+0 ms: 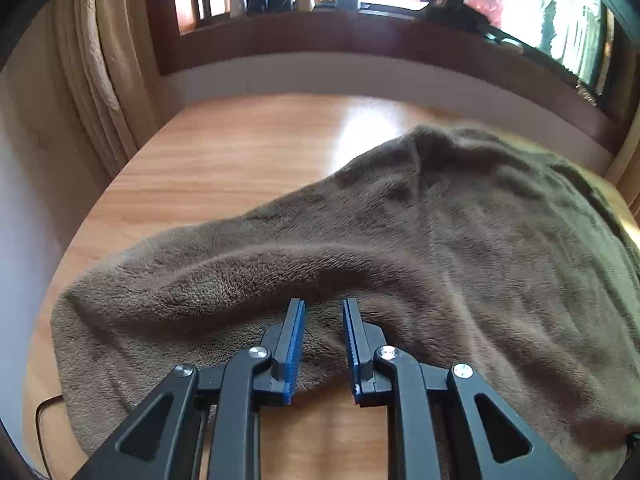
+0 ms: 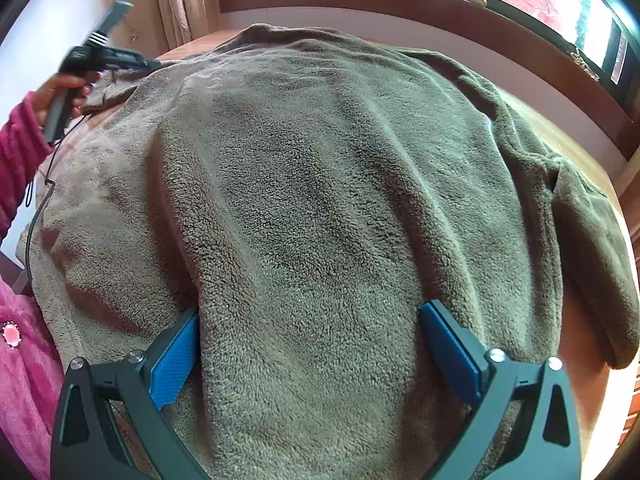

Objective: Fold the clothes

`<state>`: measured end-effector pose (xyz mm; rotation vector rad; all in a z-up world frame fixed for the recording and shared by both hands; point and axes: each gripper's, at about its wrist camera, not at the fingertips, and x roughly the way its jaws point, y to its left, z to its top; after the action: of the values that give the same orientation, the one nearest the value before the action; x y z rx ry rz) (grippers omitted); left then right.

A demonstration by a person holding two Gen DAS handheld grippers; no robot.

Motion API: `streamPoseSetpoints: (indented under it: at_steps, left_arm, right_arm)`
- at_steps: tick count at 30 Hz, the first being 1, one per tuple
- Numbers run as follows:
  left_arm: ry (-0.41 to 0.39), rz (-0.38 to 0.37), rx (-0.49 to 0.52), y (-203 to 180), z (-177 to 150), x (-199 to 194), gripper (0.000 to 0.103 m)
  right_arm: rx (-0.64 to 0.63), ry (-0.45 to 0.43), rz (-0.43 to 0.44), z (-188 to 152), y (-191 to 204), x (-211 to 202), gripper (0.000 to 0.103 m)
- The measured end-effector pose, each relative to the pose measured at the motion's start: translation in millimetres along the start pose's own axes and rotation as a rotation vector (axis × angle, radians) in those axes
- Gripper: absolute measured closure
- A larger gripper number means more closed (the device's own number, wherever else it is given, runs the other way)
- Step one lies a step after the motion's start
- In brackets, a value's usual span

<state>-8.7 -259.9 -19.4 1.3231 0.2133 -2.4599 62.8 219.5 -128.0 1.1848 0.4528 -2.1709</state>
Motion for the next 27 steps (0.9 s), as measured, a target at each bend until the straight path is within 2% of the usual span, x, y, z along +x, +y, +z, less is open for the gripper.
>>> streamPoseSetpoints:
  at_steps: [3,5,6,11,13,19,23,27]
  left_arm:
    - [-0.017,0.040,-0.043,24.2,2.9,10.1,0.081]
    - [-0.017,0.112,-0.065,38.1,5.6,12.4,0.081]
    - [-0.014,0.121,-0.075,43.4,6.7,13.5,0.081]
    - [-0.003,0.141,-0.071,32.9,14.1,7.9,0.081]
    - [-0.024,0.108,-0.051,18.1,19.3,-1.2,0.081]
    - [-0.073,-0.083,0.005,-40.6,51.3,-26.9,0.081]
    - [-0.050,-0.182,0.023,-81.9,75.0,-22.2,0.081]
    - [-0.004,-0.189,-0.001,-103.3,95.2,5.1,0.081]
  right_arm:
    - [0.002,-0.004,0.000,-2.5,0.8,-2.1,0.000]
    - [0.003,-0.005,0.000,-3.3,1.0,-3.0,0.000]
    - [0.003,-0.006,0.000,-3.7,1.1,-3.5,0.000]
    - [0.001,0.061,0.043,14.2,-10.2,-4.7,0.000]
    - [0.016,0.066,0.063,28.2,-20.8,-11.3,0.000]
    - [0.102,-0.045,0.059,104.6,-74.3,-37.7,0.000]
    - [0.130,-0.078,-0.074,165.5,-104.3,-21.7,0.000]
    - [0.187,-0.067,-0.235,213.6,-136.7,23.0,0.000]
